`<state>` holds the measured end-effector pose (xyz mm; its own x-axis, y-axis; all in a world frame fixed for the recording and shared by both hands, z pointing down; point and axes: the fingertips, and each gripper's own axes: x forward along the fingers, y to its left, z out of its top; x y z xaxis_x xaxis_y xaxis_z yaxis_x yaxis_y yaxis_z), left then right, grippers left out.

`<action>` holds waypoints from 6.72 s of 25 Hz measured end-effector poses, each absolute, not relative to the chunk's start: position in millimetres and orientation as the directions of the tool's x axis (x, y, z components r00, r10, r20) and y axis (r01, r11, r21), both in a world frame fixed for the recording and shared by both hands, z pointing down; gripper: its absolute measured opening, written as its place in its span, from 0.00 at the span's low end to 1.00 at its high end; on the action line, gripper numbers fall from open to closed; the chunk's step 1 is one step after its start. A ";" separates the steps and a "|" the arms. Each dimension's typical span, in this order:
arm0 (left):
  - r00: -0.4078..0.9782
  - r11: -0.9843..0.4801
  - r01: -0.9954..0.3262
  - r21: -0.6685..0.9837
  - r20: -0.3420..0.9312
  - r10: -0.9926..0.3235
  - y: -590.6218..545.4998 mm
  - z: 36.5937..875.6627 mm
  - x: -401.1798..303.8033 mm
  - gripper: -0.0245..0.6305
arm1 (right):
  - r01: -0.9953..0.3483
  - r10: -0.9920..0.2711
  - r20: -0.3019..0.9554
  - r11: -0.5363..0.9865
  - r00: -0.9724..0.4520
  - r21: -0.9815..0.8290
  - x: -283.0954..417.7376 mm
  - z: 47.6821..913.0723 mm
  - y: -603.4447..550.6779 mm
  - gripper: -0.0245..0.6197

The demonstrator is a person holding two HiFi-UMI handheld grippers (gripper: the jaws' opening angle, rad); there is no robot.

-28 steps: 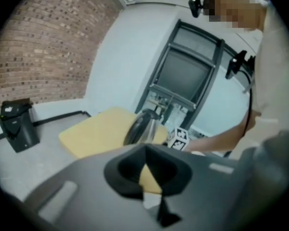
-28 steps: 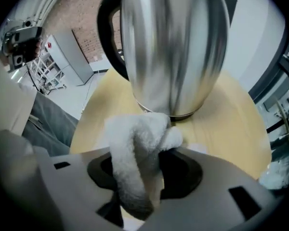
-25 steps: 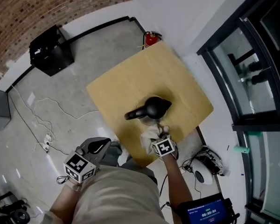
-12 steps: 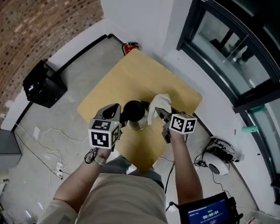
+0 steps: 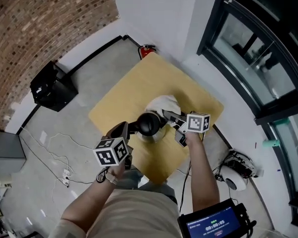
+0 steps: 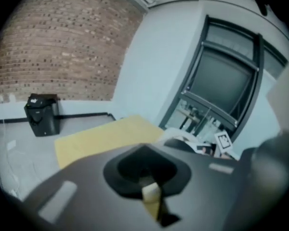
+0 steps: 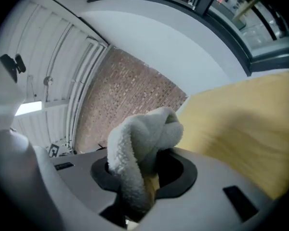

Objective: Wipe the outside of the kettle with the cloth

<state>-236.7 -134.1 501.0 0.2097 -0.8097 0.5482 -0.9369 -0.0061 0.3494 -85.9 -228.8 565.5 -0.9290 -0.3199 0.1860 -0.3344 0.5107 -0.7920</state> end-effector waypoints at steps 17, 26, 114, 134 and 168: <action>0.477 -0.689 -0.719 -0.094 0.655 -0.586 -98.7 488.8 -148.8 0.02 | -0.379 -0.313 0.234 0.573 -0.921 -0.727 -76.0 541.6 -19.3 0.25; 0.447 -0.652 -0.738 -0.174 0.598 -0.665 -105.6 486.7 -153.4 0.02 | -0.580 -0.214 0.545 0.416 -0.811 -0.700 -96.2 662.8 -32.0 0.25; 0.421 -0.583 -0.801 -0.134 0.566 -0.709 -107.2 484.8 -138.3 0.02 | -0.141 -0.129 0.112 0.247 -0.985 -0.959 -179.3 566.2 16.9 0.23; 0.338 -0.630 -0.752 -0.194 0.707 -0.621 -130.9 487.4 -96.4 0.01 | -0.373 -0.306 0.263 0.389 -0.915 -0.843 -44.4 573.2 -74.4 0.23; 0.465 -0.664 -0.737 -0.124 0.621 -0.632 -127.6 484.9 -85.7 0.02 | -0.135 0.095 0.184 0.382 -0.978 -0.914 -151.3 569.6 -5.5 0.23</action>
